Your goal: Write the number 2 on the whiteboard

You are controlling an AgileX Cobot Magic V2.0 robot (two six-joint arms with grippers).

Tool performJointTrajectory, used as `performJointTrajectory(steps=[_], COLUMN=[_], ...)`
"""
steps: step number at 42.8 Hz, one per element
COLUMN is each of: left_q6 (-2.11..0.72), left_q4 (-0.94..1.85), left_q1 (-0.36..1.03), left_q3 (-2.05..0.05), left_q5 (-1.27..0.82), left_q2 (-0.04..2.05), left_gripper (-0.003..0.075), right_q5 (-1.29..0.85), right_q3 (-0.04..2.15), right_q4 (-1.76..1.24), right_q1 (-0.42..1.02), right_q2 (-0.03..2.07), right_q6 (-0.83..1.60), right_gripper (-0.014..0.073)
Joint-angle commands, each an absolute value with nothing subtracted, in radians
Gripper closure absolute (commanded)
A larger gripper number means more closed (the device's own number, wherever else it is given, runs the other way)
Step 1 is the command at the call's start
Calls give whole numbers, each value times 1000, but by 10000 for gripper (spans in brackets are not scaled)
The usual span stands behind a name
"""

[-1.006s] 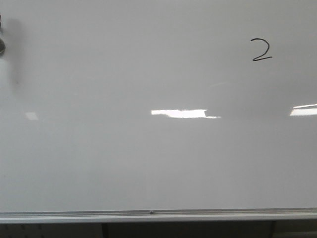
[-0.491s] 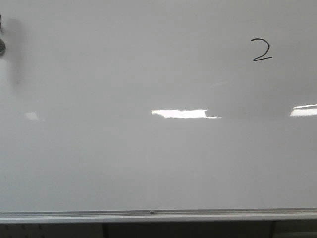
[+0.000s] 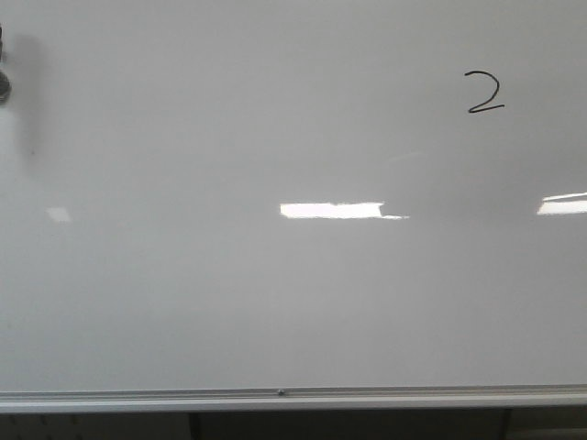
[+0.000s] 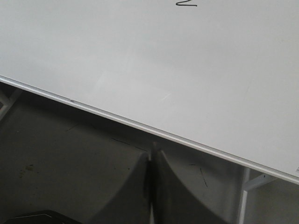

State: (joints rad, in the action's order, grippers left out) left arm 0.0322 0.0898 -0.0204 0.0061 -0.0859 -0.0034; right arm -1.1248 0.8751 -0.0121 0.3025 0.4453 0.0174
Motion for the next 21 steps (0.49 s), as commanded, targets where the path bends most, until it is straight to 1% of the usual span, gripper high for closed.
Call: performJointTrajectory(steps=[1, 10, 15, 21], left_q6=[33, 33, -23, -36], left_q4=[100, 93, 101, 101], left_q1=[-20, -20, -20, 11], left_q3=[39, 39, 39, 39], left_q5=[8, 8, 8, 8], left_q2=[-31, -31, -31, -31], left_gripper=[741, 741, 741, 741], right_q5=[-1059, -1059, -1059, -1059], right_q3=[899, 899, 899, 899], right_q4=[0, 0, 0, 0], right_q1=[296, 296, 296, 296], right_q2=[456, 456, 456, 456], right_q6=[20, 20, 20, 20], right_gripper=[663, 663, 663, 663])
